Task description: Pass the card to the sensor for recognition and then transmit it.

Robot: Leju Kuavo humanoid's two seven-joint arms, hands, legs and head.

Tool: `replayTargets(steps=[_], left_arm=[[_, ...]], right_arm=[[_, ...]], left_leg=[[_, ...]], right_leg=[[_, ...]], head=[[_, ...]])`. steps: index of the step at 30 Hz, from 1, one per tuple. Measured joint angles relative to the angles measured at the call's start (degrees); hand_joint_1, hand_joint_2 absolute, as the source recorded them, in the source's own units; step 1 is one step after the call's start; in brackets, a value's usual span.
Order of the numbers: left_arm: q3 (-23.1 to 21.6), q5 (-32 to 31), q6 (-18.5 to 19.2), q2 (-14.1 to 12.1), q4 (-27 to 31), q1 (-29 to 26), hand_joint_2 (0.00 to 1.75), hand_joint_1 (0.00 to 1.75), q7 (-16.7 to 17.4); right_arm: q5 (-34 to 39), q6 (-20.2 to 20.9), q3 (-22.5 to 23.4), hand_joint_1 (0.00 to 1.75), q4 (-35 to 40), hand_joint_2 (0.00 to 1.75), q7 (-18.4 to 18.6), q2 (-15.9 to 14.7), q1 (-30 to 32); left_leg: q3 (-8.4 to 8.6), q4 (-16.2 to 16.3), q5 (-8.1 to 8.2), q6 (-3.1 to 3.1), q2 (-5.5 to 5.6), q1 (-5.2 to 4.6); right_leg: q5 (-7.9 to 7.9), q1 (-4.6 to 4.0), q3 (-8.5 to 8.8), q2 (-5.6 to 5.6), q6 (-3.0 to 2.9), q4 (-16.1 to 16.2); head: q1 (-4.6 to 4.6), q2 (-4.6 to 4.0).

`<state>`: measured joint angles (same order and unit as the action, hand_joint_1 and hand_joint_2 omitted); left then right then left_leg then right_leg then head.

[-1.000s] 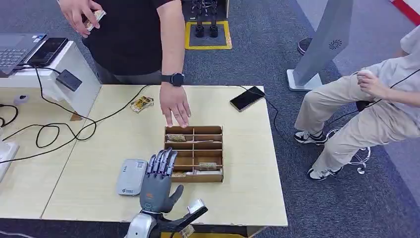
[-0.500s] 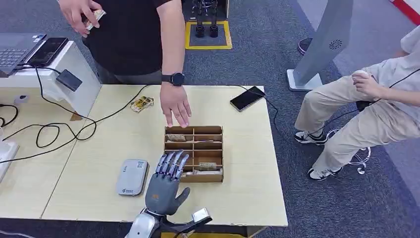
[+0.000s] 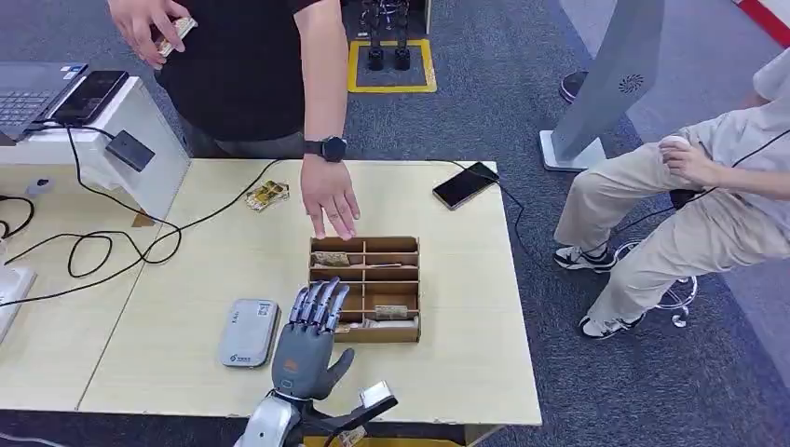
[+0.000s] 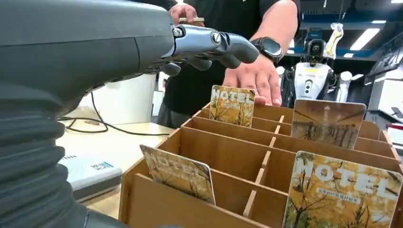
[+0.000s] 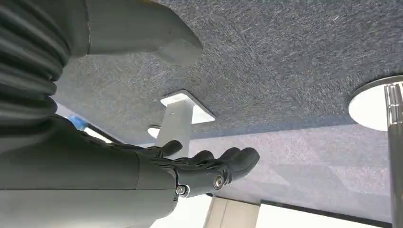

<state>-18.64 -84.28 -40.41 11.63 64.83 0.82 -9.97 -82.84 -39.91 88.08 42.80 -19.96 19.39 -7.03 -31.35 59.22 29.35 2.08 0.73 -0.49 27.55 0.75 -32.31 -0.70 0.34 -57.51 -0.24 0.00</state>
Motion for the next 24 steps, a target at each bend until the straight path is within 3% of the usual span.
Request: replayTargets(steps=[15, 16, 17, 24], left_arm=[[0.0, -0.1, 0.0, 0.0, -1.9, 0.4, 1.75, 0.00, 1.2], [0.0, -0.1, 0.0, 0.0, -1.9, 0.4, 1.75, 1.55, 1.2], [0.0, -0.1, 0.0, 0.0, -2.0, 0.4, 1.75, 1.75, 1.2], [0.0, -0.2, 0.0, -0.3, -3.4, 1.0, 1.75, 1.75, 2.2]], right_arm=[[0.0, 0.0, 0.0, 0.00, -0.3, 1.75, 0.0, 0.0, 0.0], [0.0, 0.0, 0.0, 0.00, -0.3, 1.75, 0.0, 0.0, 0.0], [0.0, 0.0, 0.0, 0.00, -0.3, 1.75, 0.0, 0.0, 0.0], [0.1, 0.0, 0.0, 0.00, -0.5, 1.75, -0.1, 0.0, -0.1]], left_leg=[[0.00, 0.0, 0.00, 0.00, 0.00, 0.00], [0.00, 0.0, 0.00, 0.00, 0.00, 0.00], [0.00, 0.0, 0.00, 0.00, 0.00, 0.00], [0.00, 0.0, 0.00, 0.00, 0.00, 0.00]], right_leg=[[0.00, 0.00, 0.00, 0.00, 0.00, 0.0], [0.00, 0.00, 0.00, 0.00, 0.00, 0.0], [0.00, 0.00, 0.00, 0.00, 0.00, 0.0], [0.00, 0.00, 0.00, 0.00, 0.00, 0.0]], head=[[0.00, 0.00], [-0.02, 0.00], [0.00, 0.00], [0.00, 0.00]])
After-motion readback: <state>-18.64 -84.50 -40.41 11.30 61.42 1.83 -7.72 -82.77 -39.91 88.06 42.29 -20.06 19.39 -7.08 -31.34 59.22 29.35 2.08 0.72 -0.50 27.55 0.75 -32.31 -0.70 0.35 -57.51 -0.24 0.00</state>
